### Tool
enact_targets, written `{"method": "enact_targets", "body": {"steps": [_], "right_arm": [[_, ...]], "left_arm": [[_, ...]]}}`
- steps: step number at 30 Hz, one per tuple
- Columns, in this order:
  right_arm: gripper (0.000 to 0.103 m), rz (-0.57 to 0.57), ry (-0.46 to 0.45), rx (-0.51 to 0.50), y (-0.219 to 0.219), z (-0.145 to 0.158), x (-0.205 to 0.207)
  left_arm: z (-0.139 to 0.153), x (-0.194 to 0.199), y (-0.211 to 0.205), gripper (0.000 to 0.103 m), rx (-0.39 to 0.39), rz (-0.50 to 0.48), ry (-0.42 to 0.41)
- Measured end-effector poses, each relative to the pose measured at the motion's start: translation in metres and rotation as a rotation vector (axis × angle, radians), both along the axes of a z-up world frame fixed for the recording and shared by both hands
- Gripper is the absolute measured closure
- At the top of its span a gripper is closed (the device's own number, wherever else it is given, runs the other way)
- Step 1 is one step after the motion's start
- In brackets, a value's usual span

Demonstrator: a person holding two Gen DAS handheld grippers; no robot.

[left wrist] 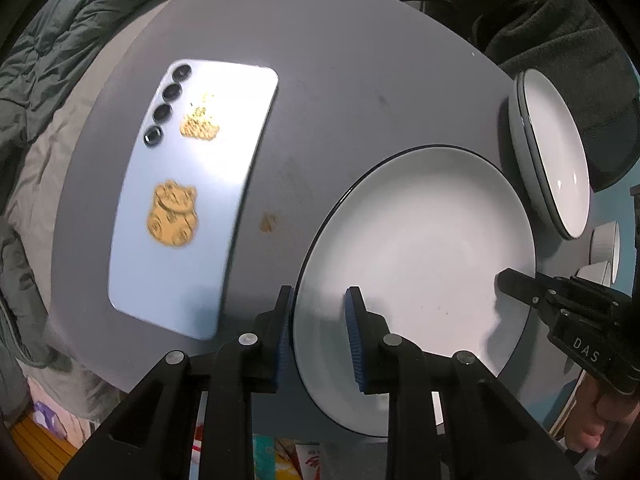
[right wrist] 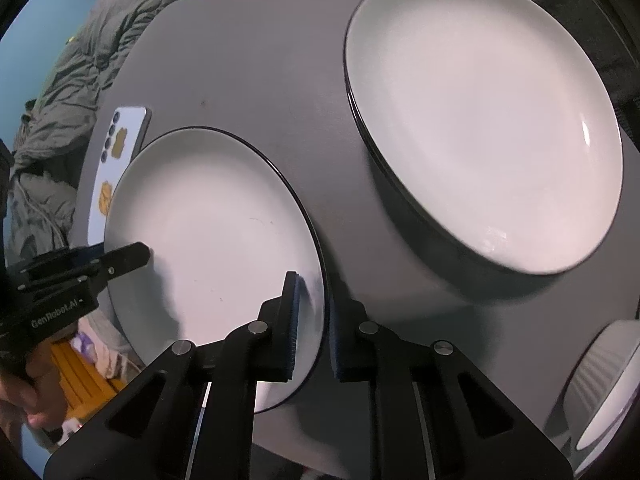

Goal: Organize plates and bowls

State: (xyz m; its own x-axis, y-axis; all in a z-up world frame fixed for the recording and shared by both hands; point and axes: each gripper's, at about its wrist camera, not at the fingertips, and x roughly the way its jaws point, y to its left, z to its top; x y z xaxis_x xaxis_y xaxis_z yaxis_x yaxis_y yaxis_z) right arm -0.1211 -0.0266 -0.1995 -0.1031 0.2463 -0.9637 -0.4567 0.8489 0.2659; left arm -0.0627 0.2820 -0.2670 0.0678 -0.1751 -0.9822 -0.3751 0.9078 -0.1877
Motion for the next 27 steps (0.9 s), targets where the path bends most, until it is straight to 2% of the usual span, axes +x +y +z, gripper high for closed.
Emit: {"method": "enact_targets", "body": {"steps": [4,12,24,27], "right_arm": [[0.091,-0.014,0.010,-0.012,-0.014,0.001,-0.005],[0.092,-0.070,-0.007,-0.024,-0.052,0.009,-0.009],[0.092,-0.245,-0.008,-0.027,-0.120,0.009,-0.019],[0.092,-0.296,-0.008,-0.023,-0.135,0.011,-0.018]], "left_arm": [[-0.001,-0.009,-0.018,0.078,-0.016,-0.013,0.013],[-0.006,-0.018,-0.067,0.078,-0.045,-0.106,0.031],[0.006,-0.001,-0.123,0.078,-0.064,-0.279,-0.018],[0.002,0.018,-0.129,0.078,-0.062,-0.315,-0.012]]}}
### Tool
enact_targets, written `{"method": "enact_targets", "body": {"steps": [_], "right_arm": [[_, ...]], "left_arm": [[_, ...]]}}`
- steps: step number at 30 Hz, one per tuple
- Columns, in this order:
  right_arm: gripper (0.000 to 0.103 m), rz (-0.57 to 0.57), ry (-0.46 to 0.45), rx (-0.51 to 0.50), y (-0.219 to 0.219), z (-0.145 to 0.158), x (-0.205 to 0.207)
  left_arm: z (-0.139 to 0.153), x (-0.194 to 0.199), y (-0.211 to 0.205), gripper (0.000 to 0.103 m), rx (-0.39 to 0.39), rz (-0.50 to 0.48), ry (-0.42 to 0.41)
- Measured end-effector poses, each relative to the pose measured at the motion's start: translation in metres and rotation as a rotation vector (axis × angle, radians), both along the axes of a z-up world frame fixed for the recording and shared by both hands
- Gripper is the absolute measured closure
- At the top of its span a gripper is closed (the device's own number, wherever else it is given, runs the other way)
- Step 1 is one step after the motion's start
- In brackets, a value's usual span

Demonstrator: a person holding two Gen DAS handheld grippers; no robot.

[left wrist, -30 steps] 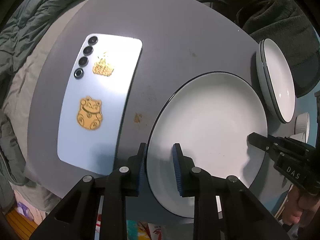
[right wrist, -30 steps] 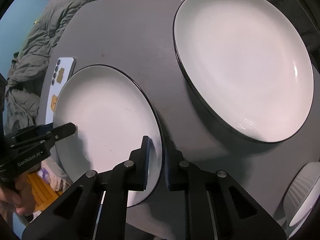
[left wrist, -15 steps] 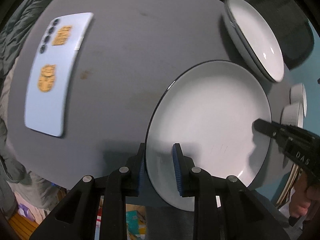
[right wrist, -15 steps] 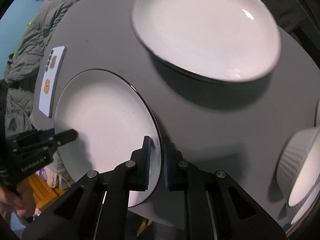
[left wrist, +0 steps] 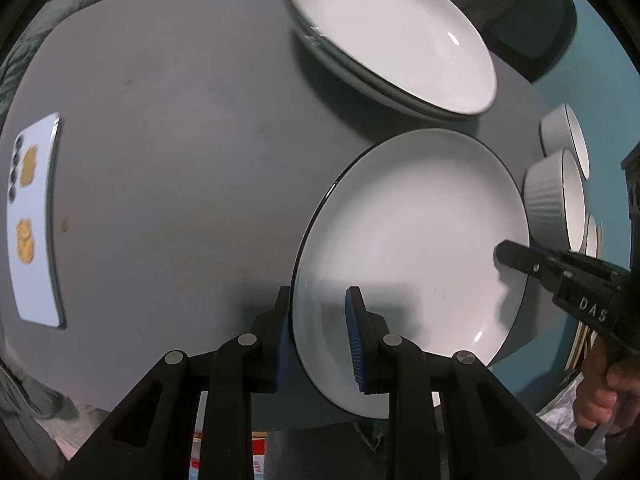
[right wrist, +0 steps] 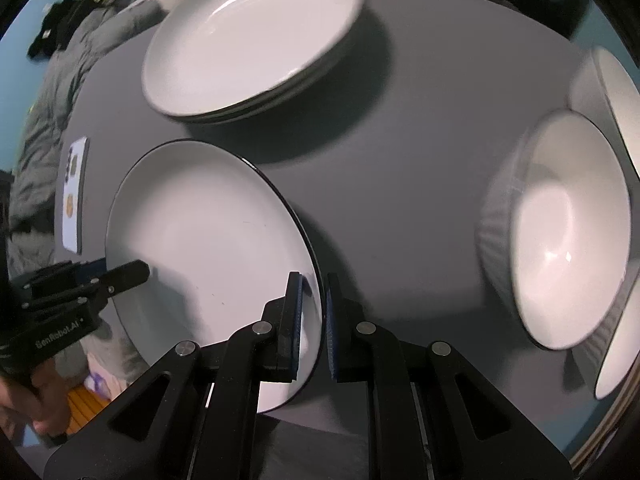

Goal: Organize plates and bowls

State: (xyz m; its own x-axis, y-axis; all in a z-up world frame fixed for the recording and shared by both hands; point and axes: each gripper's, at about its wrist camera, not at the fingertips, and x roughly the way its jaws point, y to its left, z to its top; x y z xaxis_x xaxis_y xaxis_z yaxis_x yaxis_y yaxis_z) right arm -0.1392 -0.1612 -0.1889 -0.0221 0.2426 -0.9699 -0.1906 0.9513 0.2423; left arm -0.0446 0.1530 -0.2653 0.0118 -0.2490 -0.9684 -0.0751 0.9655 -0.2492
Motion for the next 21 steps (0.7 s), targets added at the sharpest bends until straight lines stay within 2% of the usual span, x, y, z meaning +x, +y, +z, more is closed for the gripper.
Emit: {"method": "enact_targets", "body": {"steps": [4,11,21], "right_arm": [[0.092,-0.045,0.009,0.006,-0.001,-0.008,0.004],[0.092,-0.060,0.004,0.034,-0.001,-0.016,0.006],[0.090,-0.127,0.043,0.110,-0.019,-0.027,-0.009]], "left_arm": [[-0.002,-0.002,-0.013,0.078,0.008,-0.033,0.014],[-0.002,0.000,-0.020,0.078,0.002,-0.041,0.017],[-0.007,0.003,0.000,0.078,-0.018,0.005,0.014]]}}
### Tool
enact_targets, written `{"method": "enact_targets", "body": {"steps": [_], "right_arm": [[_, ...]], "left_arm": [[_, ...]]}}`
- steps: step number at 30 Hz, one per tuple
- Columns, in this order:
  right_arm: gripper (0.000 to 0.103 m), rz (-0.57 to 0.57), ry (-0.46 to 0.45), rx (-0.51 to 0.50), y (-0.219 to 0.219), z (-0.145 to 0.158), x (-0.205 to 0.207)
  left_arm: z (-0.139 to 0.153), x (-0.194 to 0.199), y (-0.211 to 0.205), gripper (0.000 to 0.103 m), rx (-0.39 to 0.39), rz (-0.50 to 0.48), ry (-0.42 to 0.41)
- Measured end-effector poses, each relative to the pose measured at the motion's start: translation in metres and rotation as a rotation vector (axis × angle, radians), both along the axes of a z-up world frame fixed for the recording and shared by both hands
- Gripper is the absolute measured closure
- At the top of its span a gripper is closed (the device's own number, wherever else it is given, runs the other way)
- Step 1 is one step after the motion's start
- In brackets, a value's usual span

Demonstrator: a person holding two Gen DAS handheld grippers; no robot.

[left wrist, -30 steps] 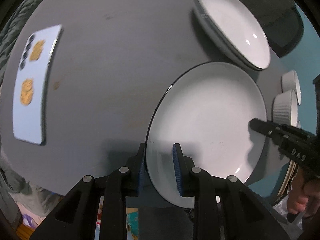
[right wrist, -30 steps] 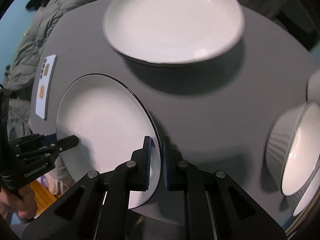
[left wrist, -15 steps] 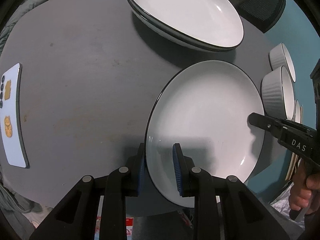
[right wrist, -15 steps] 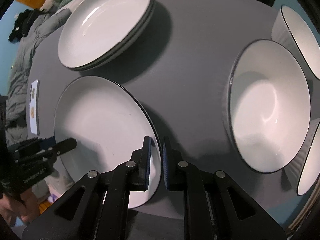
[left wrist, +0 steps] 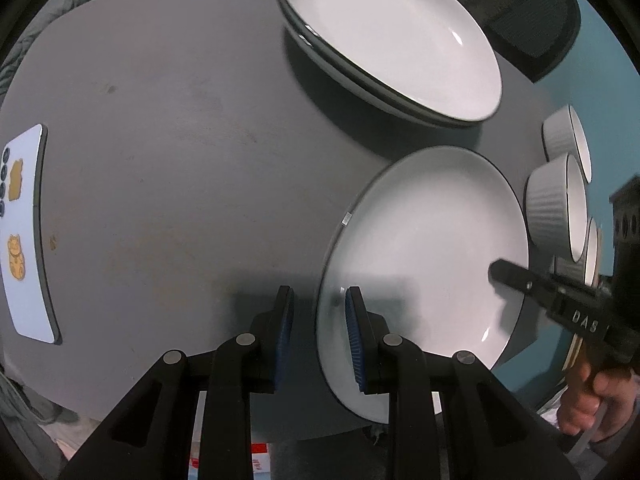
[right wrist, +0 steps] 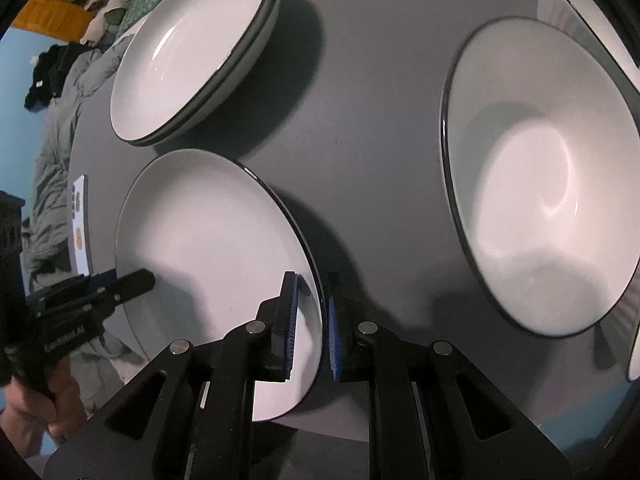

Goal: Organize plates and bowls

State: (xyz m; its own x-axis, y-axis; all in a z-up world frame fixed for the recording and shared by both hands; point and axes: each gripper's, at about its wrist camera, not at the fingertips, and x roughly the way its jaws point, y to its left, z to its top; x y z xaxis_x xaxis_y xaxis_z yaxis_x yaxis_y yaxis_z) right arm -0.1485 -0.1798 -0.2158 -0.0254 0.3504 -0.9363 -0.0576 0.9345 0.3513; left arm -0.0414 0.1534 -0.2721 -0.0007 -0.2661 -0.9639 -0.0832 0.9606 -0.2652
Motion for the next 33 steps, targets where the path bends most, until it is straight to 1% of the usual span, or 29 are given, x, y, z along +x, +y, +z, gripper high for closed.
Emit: {"method": "enact_targets", "body": {"steps": [3,4,8,9,10,11,15,21,25,33], "right_arm": [[0.087,-0.017,0.005,0.014,-0.001,-0.003,-0.003],[0.087,-0.021,0.006,0.017,-0.008,-0.002,0.005],[0.086,-0.040,0.007,0.034,-0.020,-0.001,0.004],[0.086,-0.041,0.007,0.035,-0.020,-0.001,0.004],[0.086,-0.041,0.005,0.034,-0.018,-0.001,0.004],[0.086,-0.039,0.003,0.031,-0.019,0.000,0.004],[0.086,-0.033,0.007,0.019,-0.024,0.002,0.005],[0.089,-0.018,0.019,0.025,-0.015,0.006,0.006],[0.090,0.021,0.005,0.016,-0.006,0.016,0.009],[0.090,0.047,-0.021,0.030,0.004,0.046,0.022]], "left_arm": [[0.000,0.003,0.006,0.078,-0.019,-0.004,0.001],[0.000,0.004,0.007,0.078,-0.022,-0.007,-0.002],[-0.002,0.004,0.006,0.078,-0.035,-0.023,0.009],[-0.003,0.005,0.004,0.081,-0.044,-0.024,0.014],[-0.004,0.005,0.003,0.085,-0.057,-0.025,0.018],[-0.004,0.005,0.001,0.087,-0.064,-0.027,0.023],[-0.001,0.004,-0.004,0.087,-0.043,-0.054,0.016],[0.002,0.004,-0.001,0.087,-0.011,-0.047,0.032],[0.015,0.004,0.005,0.087,-0.016,-0.033,0.018],[0.047,0.005,0.023,0.087,-0.024,-0.017,-0.011]]}}
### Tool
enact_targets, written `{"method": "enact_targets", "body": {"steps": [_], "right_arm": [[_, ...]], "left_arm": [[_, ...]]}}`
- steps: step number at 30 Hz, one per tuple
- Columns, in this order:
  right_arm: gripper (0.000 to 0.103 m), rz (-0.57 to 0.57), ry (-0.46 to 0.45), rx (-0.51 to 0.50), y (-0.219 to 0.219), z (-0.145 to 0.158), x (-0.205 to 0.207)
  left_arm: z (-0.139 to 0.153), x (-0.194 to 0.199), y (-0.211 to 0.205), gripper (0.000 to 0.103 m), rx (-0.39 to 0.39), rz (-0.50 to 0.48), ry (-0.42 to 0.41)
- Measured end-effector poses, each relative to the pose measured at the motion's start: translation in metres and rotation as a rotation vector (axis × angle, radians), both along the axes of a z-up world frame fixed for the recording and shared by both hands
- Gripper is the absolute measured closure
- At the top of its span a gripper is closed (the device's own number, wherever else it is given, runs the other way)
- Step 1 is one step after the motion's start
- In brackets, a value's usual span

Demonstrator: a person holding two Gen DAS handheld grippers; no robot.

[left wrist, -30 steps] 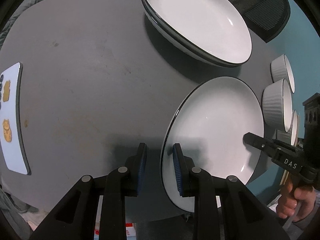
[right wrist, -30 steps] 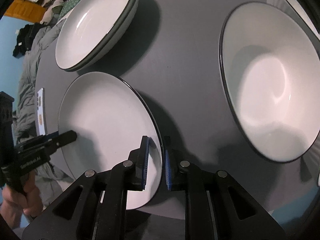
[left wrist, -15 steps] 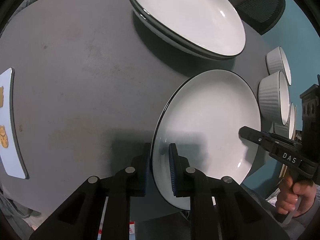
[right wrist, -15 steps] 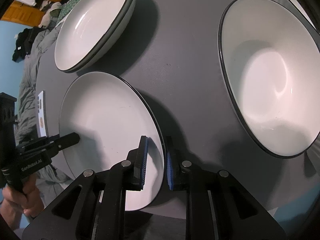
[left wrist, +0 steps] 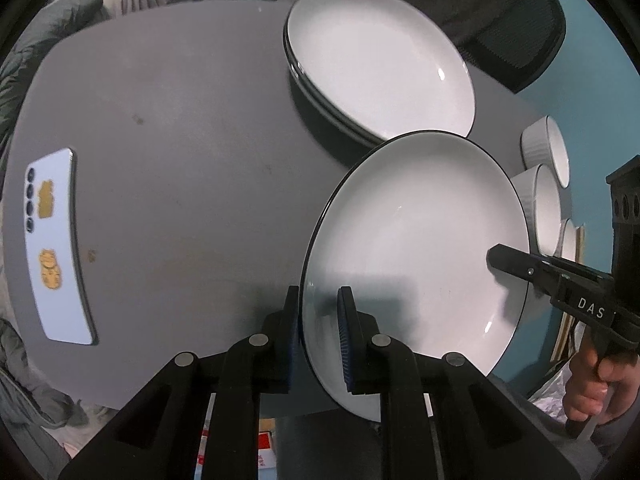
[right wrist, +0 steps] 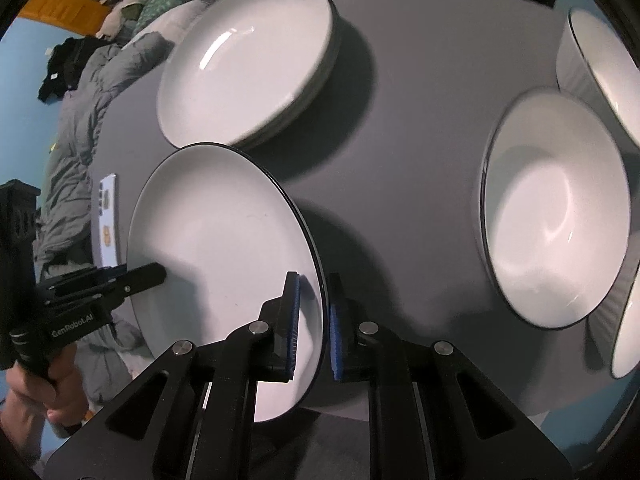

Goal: Organize plates and bowls

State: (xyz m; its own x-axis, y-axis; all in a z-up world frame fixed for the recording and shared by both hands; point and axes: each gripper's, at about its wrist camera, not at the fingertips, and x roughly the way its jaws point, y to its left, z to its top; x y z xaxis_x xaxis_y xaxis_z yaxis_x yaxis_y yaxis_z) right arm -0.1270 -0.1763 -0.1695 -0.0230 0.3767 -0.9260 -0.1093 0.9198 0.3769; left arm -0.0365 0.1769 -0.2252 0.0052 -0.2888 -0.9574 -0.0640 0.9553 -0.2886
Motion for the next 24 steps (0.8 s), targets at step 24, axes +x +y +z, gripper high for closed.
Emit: {"method": "enact_targets", "body": {"steps": [24], "right_arm": [[0.090,0.004,-0.064,-0.005,0.041,0.015,0.101]], "left_arm": [[0.017,0.112,-0.003,0.086,0.054,0.060,-0.094]]}}
